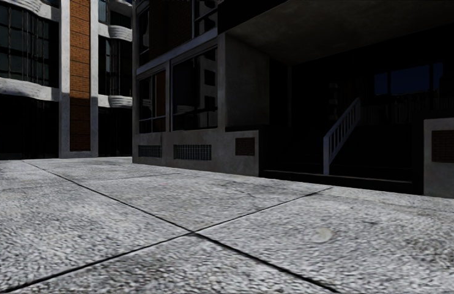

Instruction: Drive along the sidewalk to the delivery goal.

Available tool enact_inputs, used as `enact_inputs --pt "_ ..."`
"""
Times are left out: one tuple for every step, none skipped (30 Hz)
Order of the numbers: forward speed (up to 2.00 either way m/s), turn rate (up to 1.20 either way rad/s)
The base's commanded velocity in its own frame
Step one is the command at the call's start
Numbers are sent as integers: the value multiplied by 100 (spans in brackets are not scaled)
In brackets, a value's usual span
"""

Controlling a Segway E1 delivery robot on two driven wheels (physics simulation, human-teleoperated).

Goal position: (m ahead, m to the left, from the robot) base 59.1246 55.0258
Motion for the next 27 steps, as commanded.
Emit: enact_inputs --pt "200 73" --pt "200 73" --pt "200 73" --pt "200 73" --pt "200 73" --pt "200 73" --pt "200 73" --pt "200 73" --pt "200 73" --pt "200 73" --pt "200 73" --pt "200 73" --pt "200 73" --pt "200 73" --pt "200 73" --pt "200 73" --pt "200 73" --pt "200 73" --pt "200 73" --pt "200 73" --pt "200 73" --pt "200 73" --pt "200 73" --pt "200 73" --pt "200 73" --pt "200 73" --pt "200 73"
